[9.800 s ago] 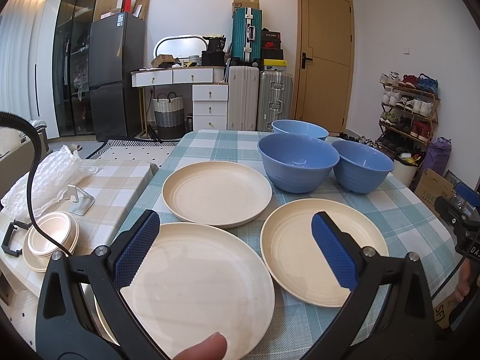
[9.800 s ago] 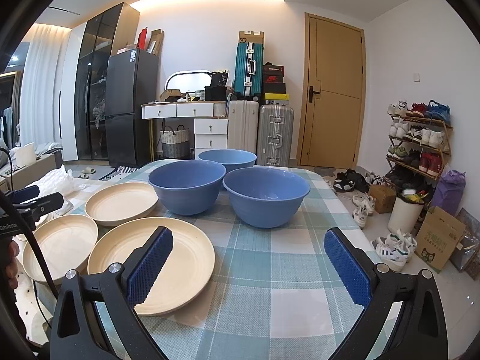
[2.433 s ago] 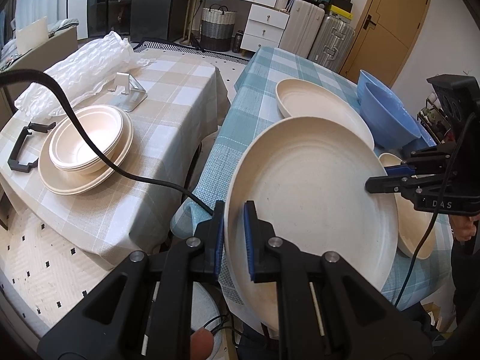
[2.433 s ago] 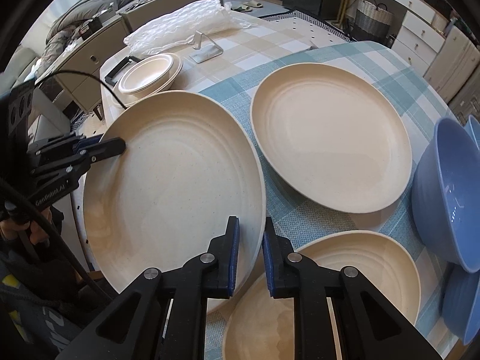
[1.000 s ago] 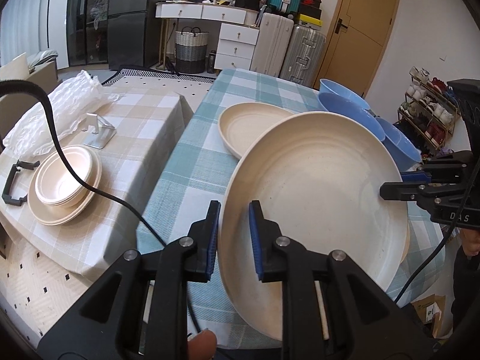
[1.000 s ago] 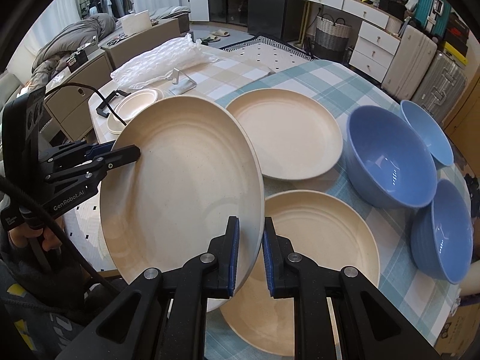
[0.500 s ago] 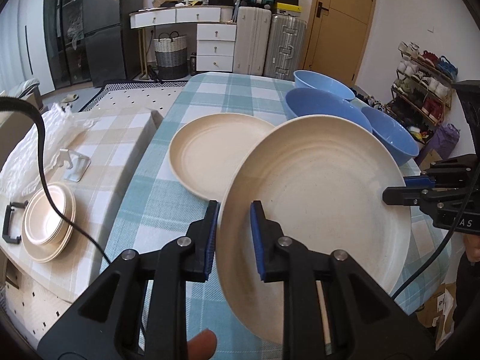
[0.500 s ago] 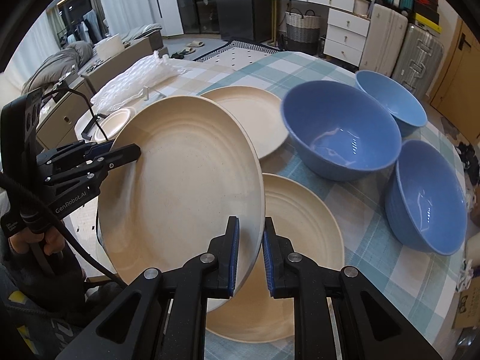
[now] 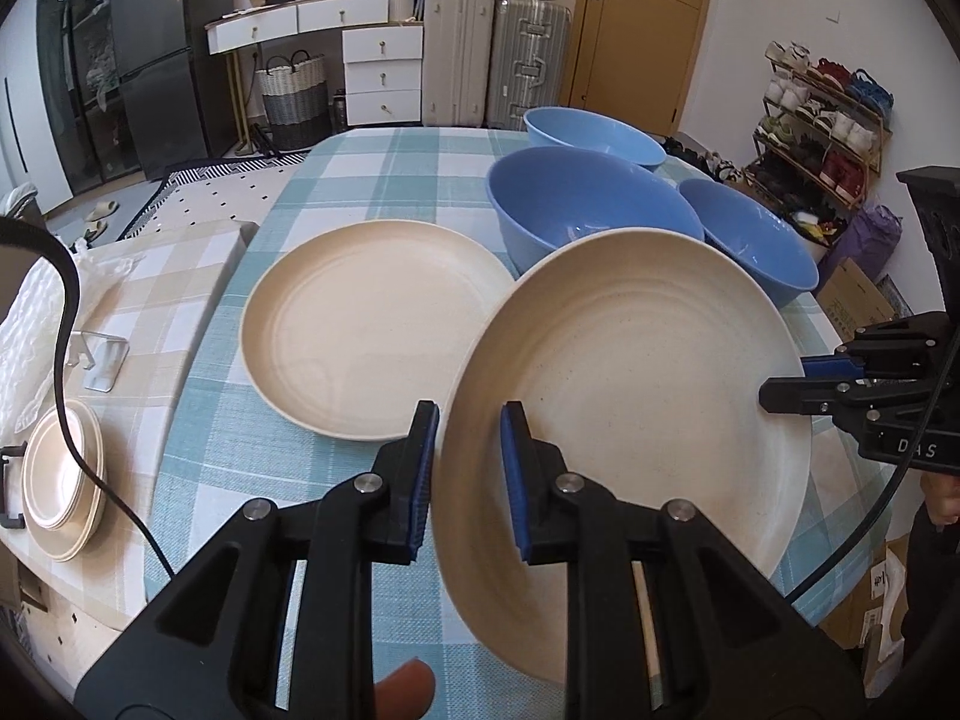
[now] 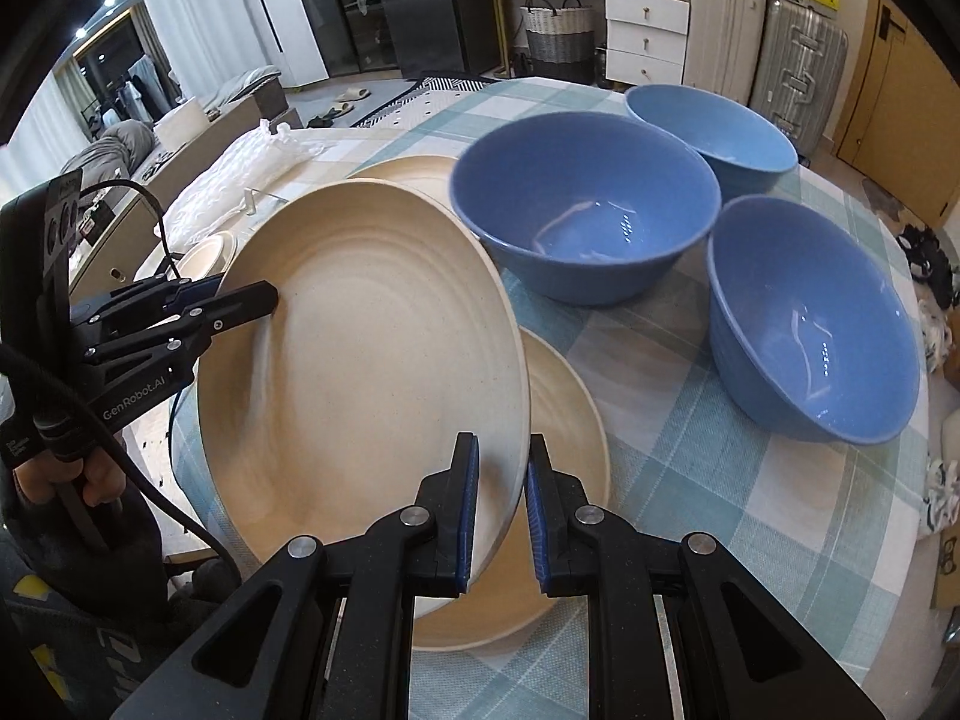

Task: Organize plates and bowls

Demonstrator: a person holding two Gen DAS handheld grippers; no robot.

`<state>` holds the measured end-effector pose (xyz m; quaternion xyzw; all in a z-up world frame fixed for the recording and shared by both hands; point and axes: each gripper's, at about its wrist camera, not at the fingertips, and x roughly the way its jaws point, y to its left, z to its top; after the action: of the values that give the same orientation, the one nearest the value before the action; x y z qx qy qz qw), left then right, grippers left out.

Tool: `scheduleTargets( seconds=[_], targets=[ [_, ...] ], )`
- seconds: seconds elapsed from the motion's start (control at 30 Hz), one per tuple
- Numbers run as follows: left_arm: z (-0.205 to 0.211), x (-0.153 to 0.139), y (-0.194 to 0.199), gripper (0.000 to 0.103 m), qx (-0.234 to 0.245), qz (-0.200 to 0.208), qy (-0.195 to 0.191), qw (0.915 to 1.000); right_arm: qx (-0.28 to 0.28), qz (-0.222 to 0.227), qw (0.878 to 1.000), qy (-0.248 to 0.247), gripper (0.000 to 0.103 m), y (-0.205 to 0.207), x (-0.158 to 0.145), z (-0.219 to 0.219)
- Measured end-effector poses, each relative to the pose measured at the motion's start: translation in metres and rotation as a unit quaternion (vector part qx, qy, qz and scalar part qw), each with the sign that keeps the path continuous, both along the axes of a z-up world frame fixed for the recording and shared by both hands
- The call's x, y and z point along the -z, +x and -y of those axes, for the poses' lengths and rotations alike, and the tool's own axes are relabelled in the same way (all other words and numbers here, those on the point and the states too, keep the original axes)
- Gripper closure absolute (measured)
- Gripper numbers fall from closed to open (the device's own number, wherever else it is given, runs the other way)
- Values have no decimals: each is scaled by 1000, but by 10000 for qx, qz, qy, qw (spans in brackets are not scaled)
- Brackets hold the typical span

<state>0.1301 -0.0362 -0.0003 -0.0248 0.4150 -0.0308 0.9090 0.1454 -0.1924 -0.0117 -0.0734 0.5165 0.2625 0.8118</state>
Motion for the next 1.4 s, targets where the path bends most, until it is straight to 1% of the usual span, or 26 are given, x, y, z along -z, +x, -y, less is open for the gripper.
scheduleTargets(
  seconds=[0.23,0.47,0.83,1.1,1.2,1.3,1.4],
  targets=[
    [11,13,14,85,169,-161,-11,9997,111,-64,9999,13,88,-3,5,16],
    [14,33,22,85,250,-387,-2,9989,198,-204,9995,116,88,-4,16,25],
    [24,41,34,85,316,-497,190,9981,245,-315,9992,103,88,7,30,29],
    [24,51,39,85,385,-649,201,9969,232,-447,9987,115,88,12,38,25],
    [24,54,41,84,382,-713,195,9965,181,-360,9992,-72,88,11,39,18],
    [23,61,43,85,390,-767,240,9960,51,-195,9991,-377,88,8,40,7],
    [21,64,43,87,392,-784,288,9957,1,-141,9988,-479,88,8,40,0]
  ],
)
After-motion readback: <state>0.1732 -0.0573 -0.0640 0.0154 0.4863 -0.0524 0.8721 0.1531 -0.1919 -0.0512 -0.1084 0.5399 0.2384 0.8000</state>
